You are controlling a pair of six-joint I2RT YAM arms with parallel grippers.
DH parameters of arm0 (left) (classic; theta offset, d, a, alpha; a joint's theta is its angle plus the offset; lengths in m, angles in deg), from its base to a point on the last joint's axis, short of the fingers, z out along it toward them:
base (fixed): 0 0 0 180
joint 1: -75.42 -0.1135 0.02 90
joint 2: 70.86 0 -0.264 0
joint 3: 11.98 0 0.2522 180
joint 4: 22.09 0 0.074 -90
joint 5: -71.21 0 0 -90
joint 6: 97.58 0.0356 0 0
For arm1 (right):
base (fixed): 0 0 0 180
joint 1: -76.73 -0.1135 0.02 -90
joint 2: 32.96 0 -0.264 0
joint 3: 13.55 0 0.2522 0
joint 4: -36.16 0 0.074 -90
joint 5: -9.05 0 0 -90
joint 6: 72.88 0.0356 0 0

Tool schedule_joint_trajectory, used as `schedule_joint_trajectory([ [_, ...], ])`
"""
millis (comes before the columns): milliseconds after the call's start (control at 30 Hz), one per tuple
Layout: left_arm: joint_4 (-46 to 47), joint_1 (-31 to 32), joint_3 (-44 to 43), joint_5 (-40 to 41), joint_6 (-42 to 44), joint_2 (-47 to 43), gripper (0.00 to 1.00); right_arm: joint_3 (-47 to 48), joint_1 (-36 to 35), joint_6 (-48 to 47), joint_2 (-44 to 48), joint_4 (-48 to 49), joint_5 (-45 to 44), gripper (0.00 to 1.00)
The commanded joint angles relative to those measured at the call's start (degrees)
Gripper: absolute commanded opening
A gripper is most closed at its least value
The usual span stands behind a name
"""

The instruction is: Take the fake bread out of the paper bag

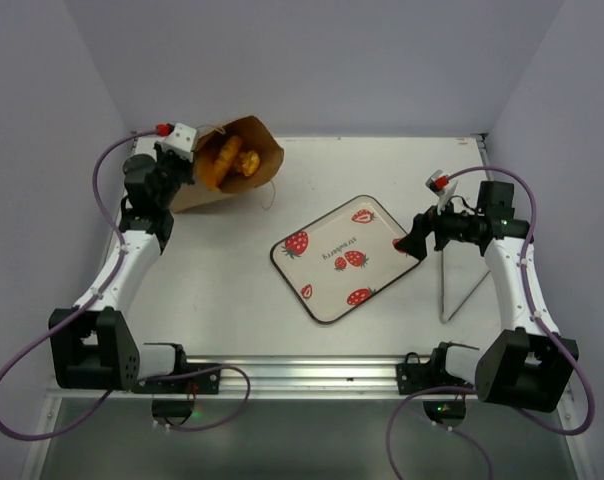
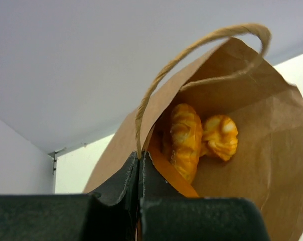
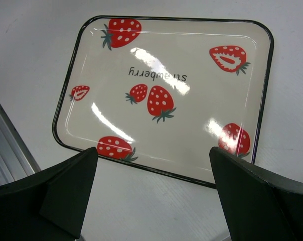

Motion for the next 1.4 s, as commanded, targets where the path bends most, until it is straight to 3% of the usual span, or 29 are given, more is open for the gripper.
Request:
schedule_joint_trajectory([
  [0,2.68,-0.47,5.98,-0.69,-1.01,-4.98,0.00,1.11,0.15,-0.68,-0.03,-0.63,2.15,0.99],
  [300,1.45,-0.47,16.88,-0.69,-5.75,-15.62,0.00,1.19,0.15,-1.03,-0.46,-1.15,2.68,0.99],
  [767,-3.47,-0.47,23.66,1.86,-7.78,-24.58,0.00,1.28,0.06,-1.38,-0.81,-1.59,2.51,0.99],
  [1067,-9.27,-0.38,26.29,-1.75,-10.94,-26.70,0.00,2.77,0.24,-0.77,-0.20,-2.30,-0.13,0.99],
  [1167,-9.36,-0.12,26.56,-2.10,-11.12,-26.52,0.00,3.92,0.24,0.98,0.24,-2.38,-3.02,0.99],
  [1300,-11.11,0.24,25.33,-2.10,-10.94,-24.94,0.00,7.69,0.24,8.52,-1.34,-4.04,-16.27,0.99],
  [1367,-11.38,0.50,25.07,-2.01,-11.12,-24.68,0.00,8.92,0.24,10.82,-2.04,-5.28,-27.86,0.99],
])
